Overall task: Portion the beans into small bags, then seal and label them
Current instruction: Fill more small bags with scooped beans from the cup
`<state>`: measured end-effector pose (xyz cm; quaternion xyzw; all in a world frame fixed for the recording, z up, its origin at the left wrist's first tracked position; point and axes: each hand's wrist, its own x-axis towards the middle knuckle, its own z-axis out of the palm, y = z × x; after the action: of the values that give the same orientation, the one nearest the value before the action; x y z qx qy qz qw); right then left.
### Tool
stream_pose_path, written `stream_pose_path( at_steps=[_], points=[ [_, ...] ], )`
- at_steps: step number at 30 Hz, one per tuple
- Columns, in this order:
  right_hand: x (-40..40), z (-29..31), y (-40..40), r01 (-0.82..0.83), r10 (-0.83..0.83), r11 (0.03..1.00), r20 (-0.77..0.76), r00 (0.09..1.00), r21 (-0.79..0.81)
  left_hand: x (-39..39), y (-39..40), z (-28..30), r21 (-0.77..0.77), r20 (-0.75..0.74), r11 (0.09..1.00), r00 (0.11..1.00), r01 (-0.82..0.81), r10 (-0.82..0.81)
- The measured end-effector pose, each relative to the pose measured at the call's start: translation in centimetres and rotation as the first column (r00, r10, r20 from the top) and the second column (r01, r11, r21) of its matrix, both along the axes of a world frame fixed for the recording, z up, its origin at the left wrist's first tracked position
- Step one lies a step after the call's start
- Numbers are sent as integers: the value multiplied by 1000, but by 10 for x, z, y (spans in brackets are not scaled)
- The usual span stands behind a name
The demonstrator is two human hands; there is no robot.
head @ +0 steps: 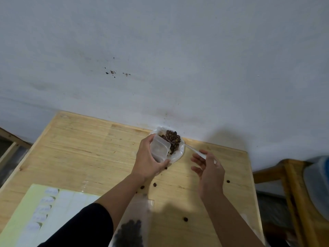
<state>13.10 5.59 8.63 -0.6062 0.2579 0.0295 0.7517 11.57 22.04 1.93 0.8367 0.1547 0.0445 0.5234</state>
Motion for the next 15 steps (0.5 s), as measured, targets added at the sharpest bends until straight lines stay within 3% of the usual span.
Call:
stream_pose_path(
  at_steps=[4, 10, 12, 15],
  points=[
    [-12, 15, 1, -64, 65, 998, 70, 995, -22, 1, -1, 0, 21, 8, 1000, 1000, -4, 4],
    [-35, 14, 3, -168, 306, 879, 260, 916, -445, -1, -2, 2, 18, 32, 1000, 999, -3, 3],
    [-40, 12, 2, -152, 313, 866, 279, 908, -476, -2, -3, 3, 26, 40, 1000, 999, 4, -5],
    [-43, 14, -1, -101, 220, 919, 282, 934, -382, -5, -3, 4, 32, 57, 999, 998, -5, 3]
  ],
)
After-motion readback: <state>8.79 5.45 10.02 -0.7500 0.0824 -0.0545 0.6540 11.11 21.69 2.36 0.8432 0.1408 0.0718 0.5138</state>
